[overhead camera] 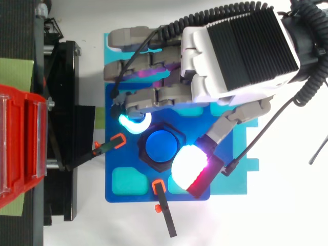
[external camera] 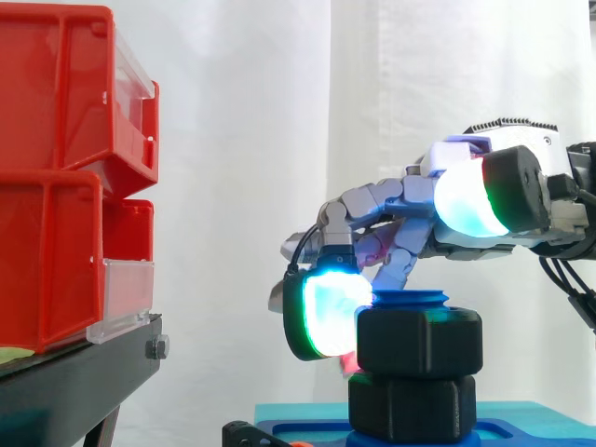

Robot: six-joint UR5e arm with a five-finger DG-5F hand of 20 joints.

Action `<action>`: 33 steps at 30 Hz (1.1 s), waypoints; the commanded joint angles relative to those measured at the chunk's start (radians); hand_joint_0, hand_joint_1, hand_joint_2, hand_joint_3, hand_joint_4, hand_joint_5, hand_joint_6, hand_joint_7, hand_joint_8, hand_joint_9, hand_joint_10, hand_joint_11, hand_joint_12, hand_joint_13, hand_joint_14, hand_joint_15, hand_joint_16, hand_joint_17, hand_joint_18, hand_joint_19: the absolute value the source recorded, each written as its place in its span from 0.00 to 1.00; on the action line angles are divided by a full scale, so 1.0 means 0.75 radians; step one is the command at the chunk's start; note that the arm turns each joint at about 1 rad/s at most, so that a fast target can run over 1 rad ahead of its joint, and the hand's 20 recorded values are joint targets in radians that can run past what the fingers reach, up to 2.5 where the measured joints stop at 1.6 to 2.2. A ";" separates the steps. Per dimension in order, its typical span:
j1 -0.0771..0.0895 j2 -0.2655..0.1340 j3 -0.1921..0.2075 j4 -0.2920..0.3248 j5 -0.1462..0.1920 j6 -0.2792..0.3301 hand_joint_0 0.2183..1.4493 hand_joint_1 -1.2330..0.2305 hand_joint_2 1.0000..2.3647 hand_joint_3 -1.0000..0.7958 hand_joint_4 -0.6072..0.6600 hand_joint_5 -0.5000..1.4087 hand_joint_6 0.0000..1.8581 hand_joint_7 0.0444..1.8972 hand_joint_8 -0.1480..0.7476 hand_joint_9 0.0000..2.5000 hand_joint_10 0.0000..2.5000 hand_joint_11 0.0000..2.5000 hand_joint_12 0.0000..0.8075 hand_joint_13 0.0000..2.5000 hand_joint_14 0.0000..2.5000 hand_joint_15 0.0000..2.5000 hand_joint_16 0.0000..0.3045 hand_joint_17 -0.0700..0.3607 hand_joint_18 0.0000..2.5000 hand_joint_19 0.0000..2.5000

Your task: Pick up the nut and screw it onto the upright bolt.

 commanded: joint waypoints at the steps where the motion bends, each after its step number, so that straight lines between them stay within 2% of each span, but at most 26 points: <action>1: -0.007 0.000 -0.001 0.000 -0.006 -0.001 0.24 0.72 0.00 0.28 0.57 0.30 0.27 0.69 0.46 0.46 0.00 0.00 0.27 0.22 0.00 0.00 0.07 0.27 0.08 0.00; 8: -0.009 0.000 0.030 -0.002 -0.012 -0.001 0.25 0.69 0.00 0.28 0.52 0.31 0.27 0.72 0.46 0.54 0.00 0.00 0.23 0.30 0.00 0.00 0.05 0.25 0.18 0.00; 15: -0.011 0.000 0.071 -0.035 -0.018 -0.001 0.24 0.69 0.00 0.28 0.52 0.31 0.28 0.71 0.45 0.57 0.00 0.00 0.21 0.33 0.00 0.00 0.05 0.24 0.21 0.00; 17: -0.011 0.000 0.089 -0.041 -0.018 -0.001 0.24 0.71 0.00 0.28 0.55 0.30 0.27 0.70 0.46 0.53 0.00 0.00 0.23 0.31 0.00 0.00 0.06 0.25 0.19 0.00; 19: -0.011 0.000 0.109 -0.061 -0.018 -0.001 0.24 0.72 0.00 0.28 0.60 0.28 0.27 0.63 0.48 0.51 0.00 0.00 0.24 0.29 0.00 0.00 0.06 0.26 0.17 0.00; 20: -0.013 0.000 0.124 -0.088 -0.020 -0.001 0.24 0.72 0.00 0.28 0.65 0.26 0.27 0.56 0.49 0.48 0.00 0.00 0.26 0.28 0.00 0.00 0.07 0.27 0.16 0.00; 21: -0.011 0.000 0.130 -0.098 -0.020 -0.003 0.24 0.71 0.00 0.28 0.67 0.25 0.27 0.53 0.49 0.46 0.00 0.00 0.30 0.25 0.00 0.00 0.09 0.31 0.12 0.00; 24: -0.015 0.000 0.150 -0.123 -0.020 -0.011 0.26 0.69 0.00 0.28 0.69 0.23 0.27 0.48 0.47 0.41 0.00 0.00 0.34 0.18 0.00 0.00 0.12 0.35 0.02 0.00; 26: -0.015 0.000 0.156 -0.129 -0.020 -0.013 0.26 0.68 0.00 0.28 0.69 0.23 0.27 0.46 0.47 0.38 0.00 0.00 0.35 0.16 0.00 0.00 0.13 0.37 0.00 0.00; 33: 0.001 0.000 0.138 -0.135 -0.010 -0.015 0.24 0.69 0.00 0.28 0.68 0.21 0.27 0.40 0.45 0.34 0.00 0.00 0.38 0.12 0.00 0.00 0.14 0.38 0.00 0.00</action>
